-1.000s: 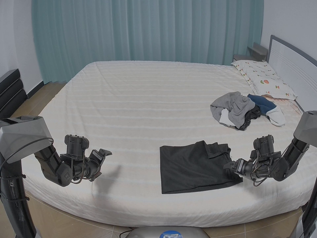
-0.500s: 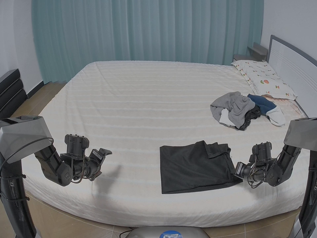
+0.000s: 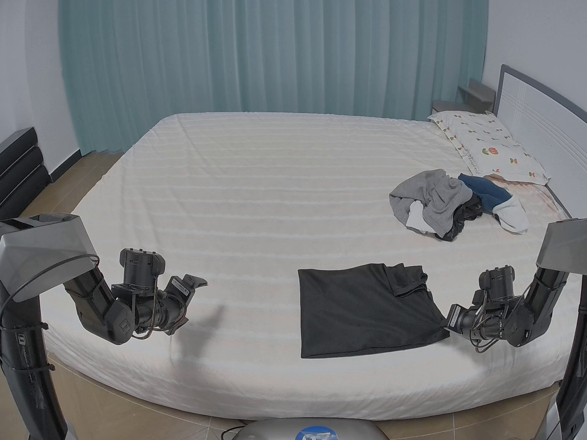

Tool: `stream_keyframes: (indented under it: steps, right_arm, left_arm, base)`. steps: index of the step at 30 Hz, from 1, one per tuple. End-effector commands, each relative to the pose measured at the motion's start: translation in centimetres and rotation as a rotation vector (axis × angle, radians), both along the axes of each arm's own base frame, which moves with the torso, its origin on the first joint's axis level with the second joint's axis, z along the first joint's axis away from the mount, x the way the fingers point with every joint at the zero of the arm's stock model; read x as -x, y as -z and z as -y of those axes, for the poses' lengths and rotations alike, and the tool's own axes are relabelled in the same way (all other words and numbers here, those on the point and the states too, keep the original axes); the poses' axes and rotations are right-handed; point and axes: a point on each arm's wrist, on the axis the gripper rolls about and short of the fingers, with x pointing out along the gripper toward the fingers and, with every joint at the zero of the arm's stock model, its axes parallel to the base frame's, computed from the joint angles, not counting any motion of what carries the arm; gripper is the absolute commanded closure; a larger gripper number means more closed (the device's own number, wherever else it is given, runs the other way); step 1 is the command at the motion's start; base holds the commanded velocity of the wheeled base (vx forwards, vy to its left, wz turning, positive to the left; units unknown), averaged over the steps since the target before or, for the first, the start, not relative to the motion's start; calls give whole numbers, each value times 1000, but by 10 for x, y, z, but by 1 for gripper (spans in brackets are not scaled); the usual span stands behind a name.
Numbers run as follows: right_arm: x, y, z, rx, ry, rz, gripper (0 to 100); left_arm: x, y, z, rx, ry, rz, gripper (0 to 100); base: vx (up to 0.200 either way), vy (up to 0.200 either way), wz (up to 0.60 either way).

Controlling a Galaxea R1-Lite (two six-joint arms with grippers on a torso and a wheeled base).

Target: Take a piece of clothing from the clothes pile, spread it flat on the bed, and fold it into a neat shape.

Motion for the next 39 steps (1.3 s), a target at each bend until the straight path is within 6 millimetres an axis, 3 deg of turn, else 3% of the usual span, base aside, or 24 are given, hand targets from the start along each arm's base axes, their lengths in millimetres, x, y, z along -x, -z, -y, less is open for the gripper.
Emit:
stream_keyframes:
  steps: [1, 6, 7, 11, 15, 20, 24, 29, 34, 39]
  right_arm:
    - [2, -1, 3, -1, 10, -1, 100]
    - [2, 0, 3, 2, 10, -8, 100]
    - [2, 0, 3, 1, 9, -8, 0]
    - [4, -2, 4, 9, 3, -3, 0]
    - [-4, -34, 2, -41, 7, 117, 0]
    - [-25, -50, -20, -183, 3, 178, 0]
    - [-38, -44, -42, -226, -20, 172, 0]
    - [-55, -21, -67, -238, -56, 139, 0]
    - [-65, 2, -76, -232, -64, 119, 0]
    - [-72, -1, -77, -239, -65, 147, 0]
  left_arm:
    - [0, 0, 0, 0, 0, -1, 0]
    - [0, 0, 0, -1, 1, 0, 0]
    - [0, 0, 0, -1, 1, 0, 0]
    - [0, 0, 0, -1, 1, 0, 0]
    - [0, 0, 0, 0, 0, -1, 0]
    - [0, 0, 0, 0, 0, -1, 0]
    - [0, 1, 0, -4, -2, -3, 0]
    - [0, 2, 0, -5, -1, -4, 0]
    - [0, 2, 1, -7, -2, -4, 0]
    - [-1, 5, 4, -26, -16, -5, 0]
  base:
    - [0, 0, 0]
    - [0, 0, 0]
    - [0, 0, 0]
    - [0, 0, 0]
    - [0, 0, 0]
    - [0, 0, 0]
    - [0, 0, 0]
    - [0, 0, 0]
    - [0, 0, 0]
    - [0, 0, 0]
